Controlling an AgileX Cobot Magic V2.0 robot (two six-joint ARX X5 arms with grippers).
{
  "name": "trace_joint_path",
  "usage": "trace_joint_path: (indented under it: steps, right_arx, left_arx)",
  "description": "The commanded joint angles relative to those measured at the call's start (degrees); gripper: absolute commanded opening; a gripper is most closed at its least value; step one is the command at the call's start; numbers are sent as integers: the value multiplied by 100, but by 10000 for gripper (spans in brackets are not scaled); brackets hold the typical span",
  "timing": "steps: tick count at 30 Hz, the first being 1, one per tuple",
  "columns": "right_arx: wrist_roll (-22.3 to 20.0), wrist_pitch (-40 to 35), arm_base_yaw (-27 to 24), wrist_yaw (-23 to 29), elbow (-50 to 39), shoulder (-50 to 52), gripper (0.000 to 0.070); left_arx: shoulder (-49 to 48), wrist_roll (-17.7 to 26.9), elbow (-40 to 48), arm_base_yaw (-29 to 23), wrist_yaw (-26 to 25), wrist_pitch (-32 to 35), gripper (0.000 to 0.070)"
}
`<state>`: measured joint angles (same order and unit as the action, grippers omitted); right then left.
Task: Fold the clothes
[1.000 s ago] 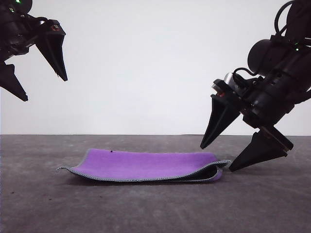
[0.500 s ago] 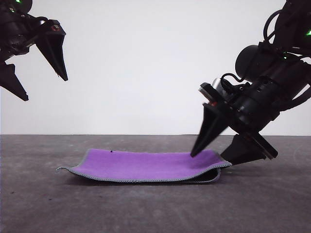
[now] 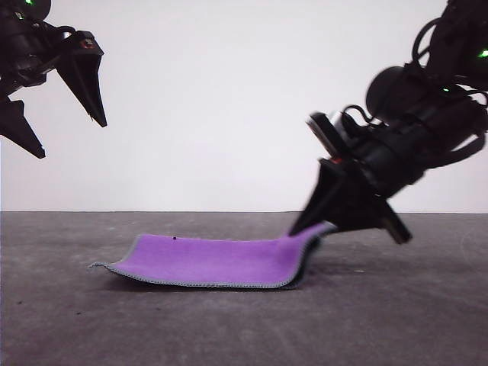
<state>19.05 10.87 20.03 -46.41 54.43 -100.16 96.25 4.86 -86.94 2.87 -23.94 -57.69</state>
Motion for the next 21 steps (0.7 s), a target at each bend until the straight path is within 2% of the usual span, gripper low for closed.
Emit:
trace_joint_path:
  steps: [1, 5, 14, 21]
  right_arx:
    - [254, -178, 156, -75, 42, -131, 0]
    - [474, -563, 482, -68, 42, -131, 0]
    - [1321, -1849, 1043, 138, 42, -142, 0]
    - [1523, -2064, 1206, 293, 165, -425, 0]
  left_arx:
    - [52, 7, -87, 2, -7, 26, 675]
    - [52, 4, -87, 2, -7, 23, 675]
    - [52, 4, -87, 2, -7, 15, 675]
    - [52, 4, -87, 2, -9, 23, 675]
